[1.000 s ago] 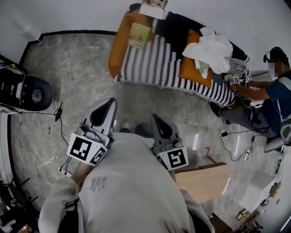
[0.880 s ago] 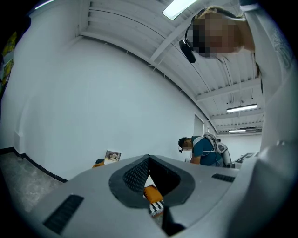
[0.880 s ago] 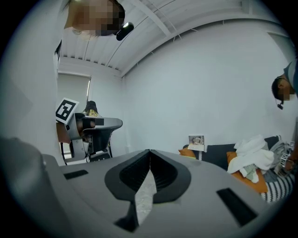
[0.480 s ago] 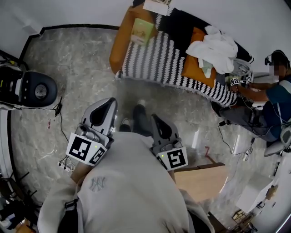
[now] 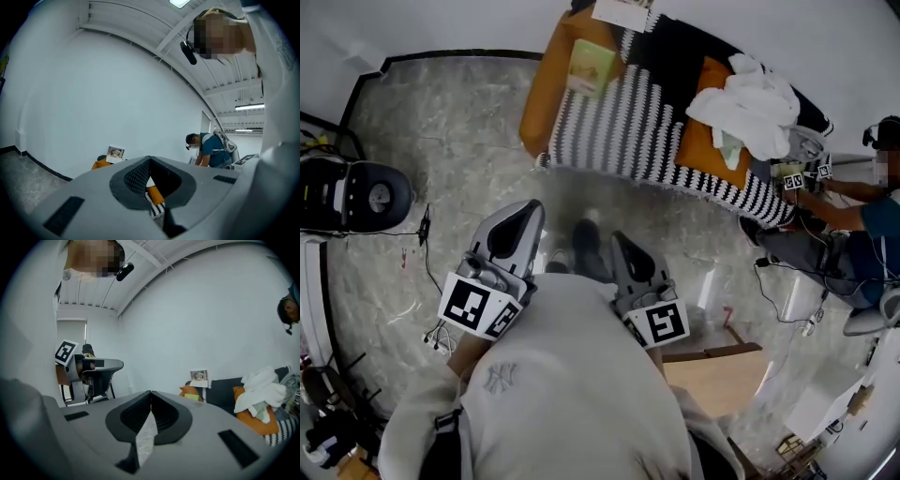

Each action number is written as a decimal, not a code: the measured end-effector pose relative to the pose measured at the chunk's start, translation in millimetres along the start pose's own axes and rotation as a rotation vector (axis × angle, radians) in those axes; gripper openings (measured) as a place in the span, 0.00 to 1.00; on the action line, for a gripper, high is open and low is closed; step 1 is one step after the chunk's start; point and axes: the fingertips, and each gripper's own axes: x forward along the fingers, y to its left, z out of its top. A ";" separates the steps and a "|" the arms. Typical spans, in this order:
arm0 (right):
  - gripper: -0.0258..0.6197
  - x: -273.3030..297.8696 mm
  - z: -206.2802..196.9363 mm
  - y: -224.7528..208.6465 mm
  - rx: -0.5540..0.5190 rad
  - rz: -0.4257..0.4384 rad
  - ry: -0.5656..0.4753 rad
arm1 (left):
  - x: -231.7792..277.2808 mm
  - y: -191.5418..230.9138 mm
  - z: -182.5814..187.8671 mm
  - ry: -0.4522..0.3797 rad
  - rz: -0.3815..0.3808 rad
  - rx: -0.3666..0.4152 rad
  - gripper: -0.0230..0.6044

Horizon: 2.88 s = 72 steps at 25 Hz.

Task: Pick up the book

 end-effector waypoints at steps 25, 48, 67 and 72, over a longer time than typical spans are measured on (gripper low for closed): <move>0.07 62.6 50.3 -149.6 -0.027 0.046 -0.034 | 159.5 0.6 29.9 -0.065 0.028 0.013 0.05; 0.07 62.5 51.0 -167.2 -0.064 0.104 -0.020 | 161.4 1.6 29.1 -0.087 0.096 0.017 0.05; 0.07 142.4 73.3 -205.0 -0.036 0.032 -0.002 | 234.7 70.5 44.1 -0.063 0.050 -0.031 0.05; 0.07 183.0 99.9 -213.1 -0.037 -0.002 -0.037 | 263.6 103.8 70.2 -0.073 0.013 -0.031 0.05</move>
